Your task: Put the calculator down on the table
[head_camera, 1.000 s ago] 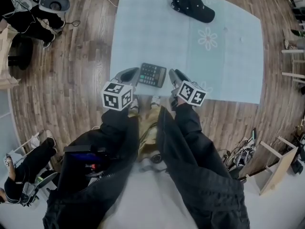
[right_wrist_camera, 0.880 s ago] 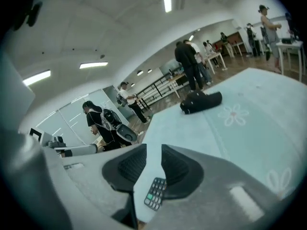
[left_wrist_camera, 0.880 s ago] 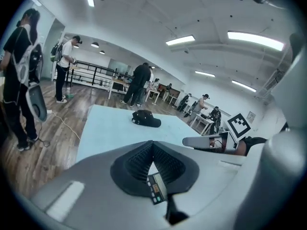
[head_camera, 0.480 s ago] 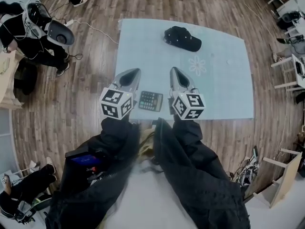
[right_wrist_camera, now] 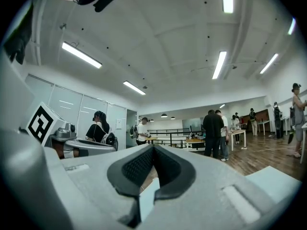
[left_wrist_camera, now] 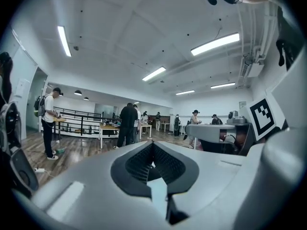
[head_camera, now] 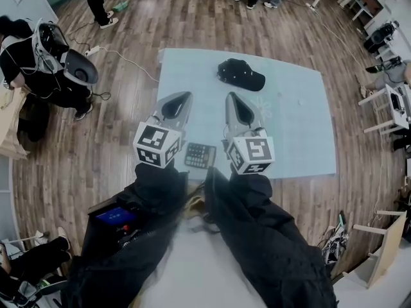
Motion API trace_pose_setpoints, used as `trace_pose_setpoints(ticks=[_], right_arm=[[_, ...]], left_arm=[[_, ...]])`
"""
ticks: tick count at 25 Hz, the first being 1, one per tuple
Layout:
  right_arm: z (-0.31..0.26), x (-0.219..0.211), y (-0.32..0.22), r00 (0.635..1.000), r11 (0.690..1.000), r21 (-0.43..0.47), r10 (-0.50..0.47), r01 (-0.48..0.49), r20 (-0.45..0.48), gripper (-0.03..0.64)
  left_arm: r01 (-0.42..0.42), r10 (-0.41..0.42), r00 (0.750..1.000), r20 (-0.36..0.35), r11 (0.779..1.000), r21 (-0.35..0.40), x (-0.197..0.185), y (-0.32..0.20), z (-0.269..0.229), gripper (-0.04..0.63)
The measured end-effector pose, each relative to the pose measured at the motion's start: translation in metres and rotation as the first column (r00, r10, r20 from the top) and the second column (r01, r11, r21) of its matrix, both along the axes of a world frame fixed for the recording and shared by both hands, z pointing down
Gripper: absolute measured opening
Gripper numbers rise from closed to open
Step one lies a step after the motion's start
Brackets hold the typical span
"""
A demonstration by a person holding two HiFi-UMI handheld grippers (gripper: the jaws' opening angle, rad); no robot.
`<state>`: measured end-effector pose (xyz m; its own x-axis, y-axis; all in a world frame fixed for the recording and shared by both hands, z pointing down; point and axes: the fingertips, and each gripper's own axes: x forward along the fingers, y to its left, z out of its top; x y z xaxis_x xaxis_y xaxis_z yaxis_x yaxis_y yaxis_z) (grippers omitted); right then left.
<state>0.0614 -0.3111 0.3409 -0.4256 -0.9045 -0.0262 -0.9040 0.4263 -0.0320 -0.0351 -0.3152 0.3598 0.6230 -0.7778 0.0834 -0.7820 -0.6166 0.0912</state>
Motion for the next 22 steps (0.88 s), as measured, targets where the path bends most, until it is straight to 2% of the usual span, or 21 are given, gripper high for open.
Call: trace_pose_setpoints(ticks=[3, 8, 22], right_arm=[[-0.009, 0.003, 0.001, 1.0, 1.0, 0.027, 0.0, 0.0, 0.01, 0.0], [-0.018, 0.006, 0.006, 1.0, 1.0, 0.023, 0.001, 0.0, -0.01, 0.002], [-0.017, 0.004, 0.012, 0.998, 0.999, 0.035, 0.006, -0.004, -0.061, 0.002]], left_arm=[[-0.01, 0.01, 1.0, 0.01, 1.0, 0.013, 0.007, 0.0, -0.009, -0.003], [-0.02, 0.02, 1.0, 0.013, 0.998, 0.052, 0.015, 0.006, -0.026, -0.003], [-0.04, 0.038, 0.999, 0.036, 0.998, 0.054, 0.02, 0.009, -0.02, -0.003]])
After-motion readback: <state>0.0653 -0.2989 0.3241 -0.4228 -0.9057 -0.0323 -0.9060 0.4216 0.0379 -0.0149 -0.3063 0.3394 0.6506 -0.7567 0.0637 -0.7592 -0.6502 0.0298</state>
